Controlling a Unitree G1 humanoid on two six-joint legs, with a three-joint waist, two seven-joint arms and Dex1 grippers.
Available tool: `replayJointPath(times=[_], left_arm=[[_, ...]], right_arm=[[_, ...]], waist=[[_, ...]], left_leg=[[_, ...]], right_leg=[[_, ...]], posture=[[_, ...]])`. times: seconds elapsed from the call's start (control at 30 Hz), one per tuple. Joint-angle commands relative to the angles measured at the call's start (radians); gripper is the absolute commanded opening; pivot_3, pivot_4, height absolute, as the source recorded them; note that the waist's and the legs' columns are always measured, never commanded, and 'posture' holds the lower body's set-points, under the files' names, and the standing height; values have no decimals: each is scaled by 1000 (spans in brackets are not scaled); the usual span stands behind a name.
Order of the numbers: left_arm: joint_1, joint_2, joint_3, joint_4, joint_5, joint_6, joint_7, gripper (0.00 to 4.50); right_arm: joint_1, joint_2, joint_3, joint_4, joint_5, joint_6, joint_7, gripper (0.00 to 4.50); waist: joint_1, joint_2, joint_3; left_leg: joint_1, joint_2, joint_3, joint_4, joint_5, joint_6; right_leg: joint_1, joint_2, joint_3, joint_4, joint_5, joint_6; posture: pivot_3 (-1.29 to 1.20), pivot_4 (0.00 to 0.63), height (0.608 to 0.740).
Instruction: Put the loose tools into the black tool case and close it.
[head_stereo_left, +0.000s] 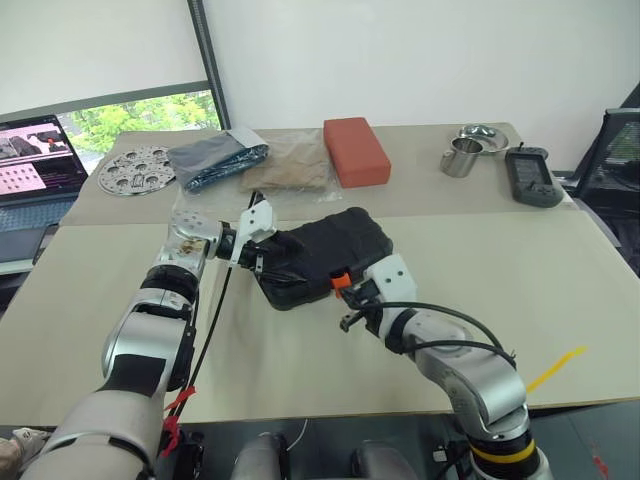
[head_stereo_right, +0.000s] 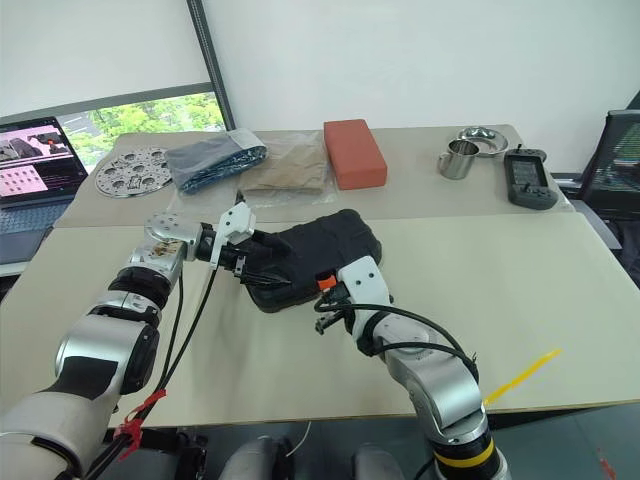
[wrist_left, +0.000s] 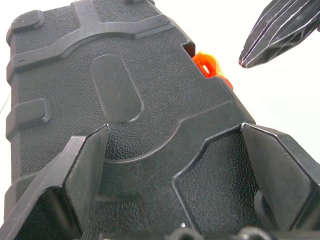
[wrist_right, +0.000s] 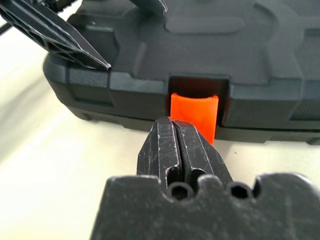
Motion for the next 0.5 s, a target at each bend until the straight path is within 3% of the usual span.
replayJointPath(times=[0.03, 0.5], left_arm=[[53, 1, -47, 38, 54, 8, 2, 4500], [55, 0, -48, 37, 52, 9, -1, 4500]], right_arm=[[-24, 9, 9, -12, -14, -15, -16, 83], [-61, 16, 36, 48, -64, -31, -46, 83]], waist=[[0, 0, 0], [0, 0, 0]], left_leg=[[0, 0, 0, 0, 0, 0], [0, 0, 0, 0, 0, 0]], right_leg=[[0, 0, 0, 0, 0, 0], [0, 0, 0, 0, 0, 0]], posture=[[0, 150, 740], [0, 150, 740]])
